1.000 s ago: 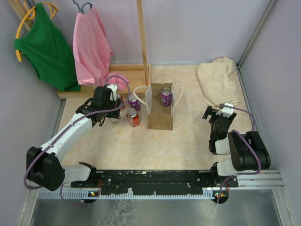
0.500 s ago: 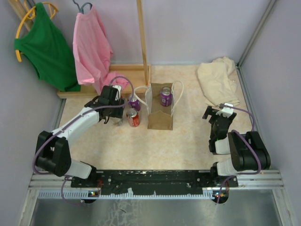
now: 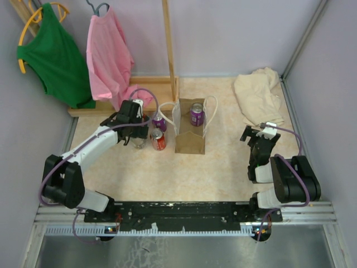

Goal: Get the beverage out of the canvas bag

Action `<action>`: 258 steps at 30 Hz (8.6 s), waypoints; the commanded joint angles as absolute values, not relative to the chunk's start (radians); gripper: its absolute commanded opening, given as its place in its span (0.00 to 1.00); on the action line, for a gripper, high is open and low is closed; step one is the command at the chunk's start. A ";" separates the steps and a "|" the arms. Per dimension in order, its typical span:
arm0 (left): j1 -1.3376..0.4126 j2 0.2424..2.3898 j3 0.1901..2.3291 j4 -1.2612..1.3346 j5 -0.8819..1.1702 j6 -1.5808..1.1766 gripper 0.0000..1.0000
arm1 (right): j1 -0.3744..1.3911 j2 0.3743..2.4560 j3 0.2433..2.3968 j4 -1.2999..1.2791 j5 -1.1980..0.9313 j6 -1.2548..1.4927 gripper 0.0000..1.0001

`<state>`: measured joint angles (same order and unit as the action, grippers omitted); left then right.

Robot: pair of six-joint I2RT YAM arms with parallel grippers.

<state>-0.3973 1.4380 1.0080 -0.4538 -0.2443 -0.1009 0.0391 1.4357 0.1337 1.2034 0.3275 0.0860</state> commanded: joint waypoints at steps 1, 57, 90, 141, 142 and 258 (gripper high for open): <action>-0.395 1.416 1.065 -0.419 -0.273 -0.107 1.00 | 0.046 1.442 0.164 1.244 0.344 0.073 0.99; -0.647 2.085 2.088 -0.712 0.307 0.176 0.70 | 0.047 1.442 0.164 1.246 0.343 0.074 0.99; -0.659 2.223 2.027 -0.563 0.224 0.168 0.98 | 0.046 1.441 0.164 1.246 0.344 0.073 0.99; -0.669 1.994 2.070 -0.496 0.175 0.041 0.00 | 0.047 1.442 0.164 1.245 0.345 0.074 0.99; -0.669 1.980 2.078 -0.499 0.180 0.037 0.00 | 0.047 1.442 0.164 1.245 0.345 0.074 0.99; -0.672 0.967 0.893 -0.529 -0.268 -0.384 1.00 | 0.047 1.442 0.163 1.246 0.344 0.074 0.99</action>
